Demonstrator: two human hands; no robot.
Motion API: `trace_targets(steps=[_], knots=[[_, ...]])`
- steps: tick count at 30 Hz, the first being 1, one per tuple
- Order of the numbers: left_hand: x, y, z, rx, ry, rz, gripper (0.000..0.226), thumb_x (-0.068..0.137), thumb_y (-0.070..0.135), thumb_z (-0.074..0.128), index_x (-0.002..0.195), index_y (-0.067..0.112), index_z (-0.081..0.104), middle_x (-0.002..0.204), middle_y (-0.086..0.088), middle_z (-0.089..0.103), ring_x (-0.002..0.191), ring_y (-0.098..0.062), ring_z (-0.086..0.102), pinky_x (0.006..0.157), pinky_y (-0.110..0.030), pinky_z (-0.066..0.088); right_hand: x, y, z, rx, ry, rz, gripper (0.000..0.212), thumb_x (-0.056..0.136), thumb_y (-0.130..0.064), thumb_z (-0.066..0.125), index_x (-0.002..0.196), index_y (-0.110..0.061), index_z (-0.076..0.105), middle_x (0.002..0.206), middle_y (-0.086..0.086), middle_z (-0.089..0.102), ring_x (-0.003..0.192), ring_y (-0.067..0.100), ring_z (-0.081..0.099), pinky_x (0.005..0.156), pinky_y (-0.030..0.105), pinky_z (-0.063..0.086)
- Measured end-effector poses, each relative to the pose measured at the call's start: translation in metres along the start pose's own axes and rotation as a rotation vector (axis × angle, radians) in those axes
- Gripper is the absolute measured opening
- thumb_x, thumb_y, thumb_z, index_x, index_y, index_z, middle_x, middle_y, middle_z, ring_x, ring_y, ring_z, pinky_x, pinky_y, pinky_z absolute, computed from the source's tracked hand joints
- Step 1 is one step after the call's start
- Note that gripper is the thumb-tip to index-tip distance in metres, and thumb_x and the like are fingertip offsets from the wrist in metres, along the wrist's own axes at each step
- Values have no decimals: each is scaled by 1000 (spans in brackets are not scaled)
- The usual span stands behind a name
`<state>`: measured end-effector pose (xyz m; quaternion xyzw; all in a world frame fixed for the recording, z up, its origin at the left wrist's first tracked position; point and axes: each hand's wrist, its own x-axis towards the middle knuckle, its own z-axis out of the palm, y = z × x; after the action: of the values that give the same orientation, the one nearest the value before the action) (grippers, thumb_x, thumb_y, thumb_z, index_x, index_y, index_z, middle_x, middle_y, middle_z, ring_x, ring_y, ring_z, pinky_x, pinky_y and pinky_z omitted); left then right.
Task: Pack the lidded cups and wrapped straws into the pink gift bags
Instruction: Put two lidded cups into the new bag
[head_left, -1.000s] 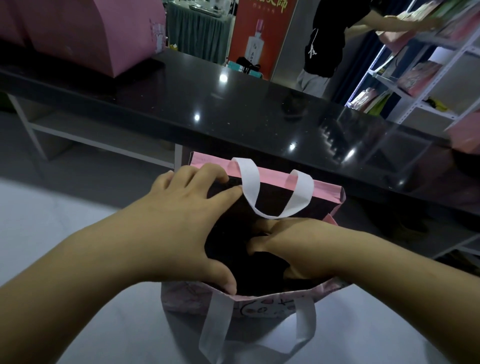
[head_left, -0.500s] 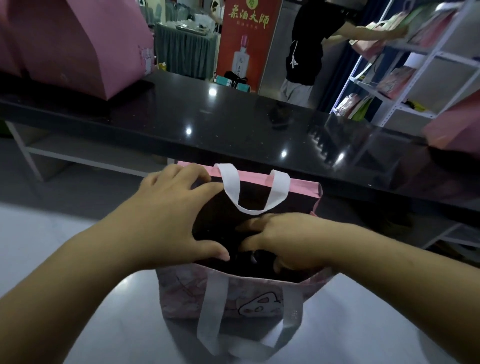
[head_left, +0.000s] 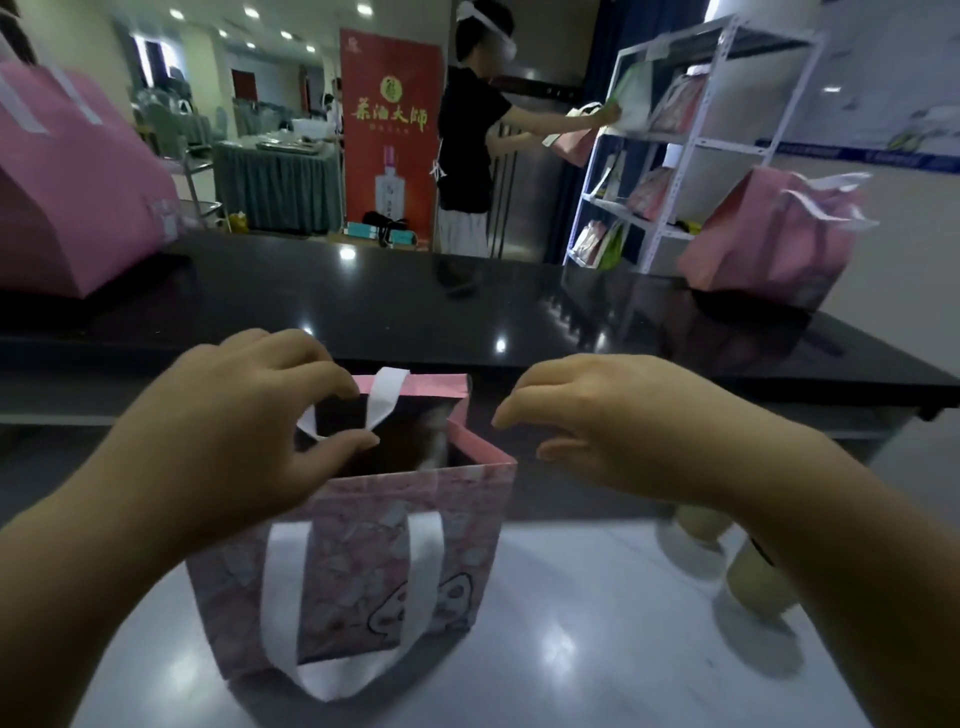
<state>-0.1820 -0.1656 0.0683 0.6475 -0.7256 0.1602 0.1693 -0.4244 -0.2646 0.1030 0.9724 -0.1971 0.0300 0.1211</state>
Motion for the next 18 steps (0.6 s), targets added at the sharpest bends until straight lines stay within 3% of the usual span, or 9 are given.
trace_targets(steps=[6, 9, 13, 18], knots=[[11, 118, 8, -91, -16, 98, 50, 74, 61, 40, 92, 25, 68, 89, 6, 65, 74, -10, 58, 61, -23, 47, -113, 38, 18, 30, -53, 181, 45, 90, -28, 60, 130, -39, 43, 126, -17, 50, 109, 12, 53, 84, 32, 48], [18, 180, 34, -115, -41, 118, 50, 74, 64, 43, 101, 28, 66, 100, 9, 64, 83, -9, 60, 67, -25, 50, -173, 59, 34, 63, -122, 284, 47, 90, -27, 59, 131, -37, 40, 124, -13, 50, 106, 14, 53, 81, 32, 48], [25, 253, 76, -179, -99, 179, 49, 79, 67, 41, 115, 37, 55, 113, 20, 54, 92, -1, 50, 74, -15, 40, -246, 86, 55, 145, -201, 396, 38, 89, -27, 57, 123, -37, 44, 117, -12, 53, 102, 15, 52, 76, 30, 46], [44, 328, 112, -234, -160, 217, 46, 82, 66, 42, 116, 36, 53, 113, 19, 53, 99, -5, 51, 74, -19, 37, -318, 124, 81, 229, -260, 569, 47, 88, -33, 60, 130, -39, 41, 127, -13, 52, 112, 13, 51, 90, 31, 46]])
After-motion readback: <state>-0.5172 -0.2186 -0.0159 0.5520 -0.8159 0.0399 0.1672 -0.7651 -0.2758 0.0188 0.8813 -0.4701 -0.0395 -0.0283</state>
